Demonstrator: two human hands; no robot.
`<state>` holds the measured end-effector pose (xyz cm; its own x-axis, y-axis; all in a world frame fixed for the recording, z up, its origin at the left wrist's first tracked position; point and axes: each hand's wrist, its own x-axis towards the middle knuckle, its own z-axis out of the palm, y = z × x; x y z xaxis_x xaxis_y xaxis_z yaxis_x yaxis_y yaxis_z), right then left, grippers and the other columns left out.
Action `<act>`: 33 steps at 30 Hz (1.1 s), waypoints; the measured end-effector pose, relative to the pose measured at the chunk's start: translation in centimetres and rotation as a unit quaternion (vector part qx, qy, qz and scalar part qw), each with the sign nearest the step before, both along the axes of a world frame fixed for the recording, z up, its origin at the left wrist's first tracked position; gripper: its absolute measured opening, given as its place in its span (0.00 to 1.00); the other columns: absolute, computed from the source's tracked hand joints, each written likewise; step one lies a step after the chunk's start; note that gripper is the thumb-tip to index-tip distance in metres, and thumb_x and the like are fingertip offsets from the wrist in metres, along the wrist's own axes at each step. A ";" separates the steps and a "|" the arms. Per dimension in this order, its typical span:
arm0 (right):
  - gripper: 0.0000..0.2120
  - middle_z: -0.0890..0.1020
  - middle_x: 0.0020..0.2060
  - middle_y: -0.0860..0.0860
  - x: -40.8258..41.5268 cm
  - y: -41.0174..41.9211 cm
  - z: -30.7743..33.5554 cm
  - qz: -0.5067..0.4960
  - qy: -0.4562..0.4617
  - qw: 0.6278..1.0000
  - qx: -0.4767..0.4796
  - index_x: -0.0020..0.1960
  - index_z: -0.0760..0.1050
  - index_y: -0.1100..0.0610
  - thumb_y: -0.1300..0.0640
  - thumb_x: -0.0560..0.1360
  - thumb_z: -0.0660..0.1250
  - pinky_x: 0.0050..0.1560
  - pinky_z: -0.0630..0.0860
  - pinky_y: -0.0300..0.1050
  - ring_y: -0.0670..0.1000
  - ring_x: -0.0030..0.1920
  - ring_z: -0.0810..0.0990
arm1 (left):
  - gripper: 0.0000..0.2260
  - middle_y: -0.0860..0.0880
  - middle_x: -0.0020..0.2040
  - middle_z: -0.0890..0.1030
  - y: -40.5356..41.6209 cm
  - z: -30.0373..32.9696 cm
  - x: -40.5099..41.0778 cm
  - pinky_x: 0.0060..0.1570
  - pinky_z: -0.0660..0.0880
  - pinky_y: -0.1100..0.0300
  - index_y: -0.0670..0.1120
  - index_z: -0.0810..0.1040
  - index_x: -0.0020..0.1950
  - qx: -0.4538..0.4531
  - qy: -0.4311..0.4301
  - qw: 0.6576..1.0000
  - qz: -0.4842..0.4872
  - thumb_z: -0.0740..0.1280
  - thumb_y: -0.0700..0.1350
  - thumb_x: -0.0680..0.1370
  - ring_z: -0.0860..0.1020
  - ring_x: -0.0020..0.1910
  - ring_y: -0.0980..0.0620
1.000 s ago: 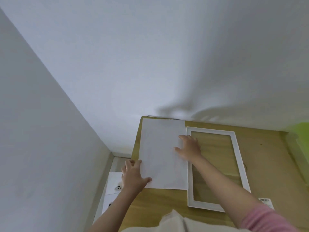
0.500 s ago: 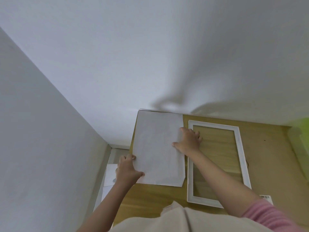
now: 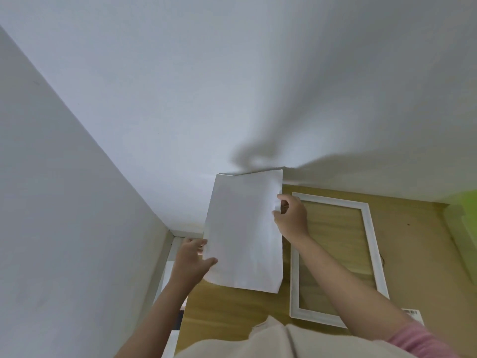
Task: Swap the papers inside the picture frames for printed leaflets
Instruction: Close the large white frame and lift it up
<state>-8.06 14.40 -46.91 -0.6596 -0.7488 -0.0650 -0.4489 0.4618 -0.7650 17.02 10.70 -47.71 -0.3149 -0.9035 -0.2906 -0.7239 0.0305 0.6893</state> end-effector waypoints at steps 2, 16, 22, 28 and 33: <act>0.18 0.75 0.47 0.54 -0.6 0.5 0.6 -0.011 -0.016 0.999 -0.028 0.59 0.75 0.58 0.68 0.70 0.67 0.48 0.73 0.40 0.52 0.46 0.76 | 0.20 0.49 0.49 0.77 -0.2 1.2 -0.1 0.41 0.69 0.70 0.40 0.79 0.58 -0.021 0.025 0.999 0.018 0.76 0.40 0.67 0.77 0.43 0.55; 0.20 0.79 0.51 0.55 -10.8 12.1 1.0 -0.079 0.021 0.996 -0.019 0.61 0.76 0.61 0.67 0.69 0.71 0.51 0.71 0.41 0.51 0.47 0.77 | 0.13 0.52 0.50 0.80 7.1 2.4 -9.4 0.39 0.71 0.74 0.45 0.82 0.54 -0.001 0.083 0.995 -0.058 0.73 0.43 0.70 0.79 0.42 0.61; 0.21 0.77 0.50 0.56 -15.4 16.5 -0.5 -0.059 0.013 0.997 0.055 0.62 0.75 0.62 0.67 0.69 0.71 0.50 0.69 0.41 0.51 0.46 0.75 | 0.15 0.51 0.49 0.78 12.1 0.9 -14.2 0.39 0.72 0.74 0.44 0.81 0.57 0.015 0.037 0.995 -0.095 0.73 0.42 0.70 0.79 0.43 0.59; 0.23 0.74 0.53 0.56 -18.2 18.1 -1.7 0.040 0.008 0.989 0.140 0.62 0.73 0.61 0.62 0.69 0.72 0.48 0.67 0.41 0.52 0.49 0.73 | 0.16 0.49 0.51 0.75 14.5 -0.9 -15.9 0.39 0.72 0.71 0.44 0.79 0.57 0.018 -0.017 0.997 -0.072 0.73 0.40 0.69 0.77 0.41 0.58; 0.28 0.68 0.59 0.53 -19.1 18.0 -2.6 0.076 0.010 0.983 0.165 0.68 0.69 0.56 0.54 0.70 0.72 0.51 0.68 0.41 0.51 0.57 0.72 | 0.17 0.51 0.52 0.68 15.6 -1.5 -16.0 0.42 0.75 0.63 0.50 0.77 0.57 -0.001 -0.077 0.996 -0.044 0.73 0.44 0.69 0.74 0.47 0.54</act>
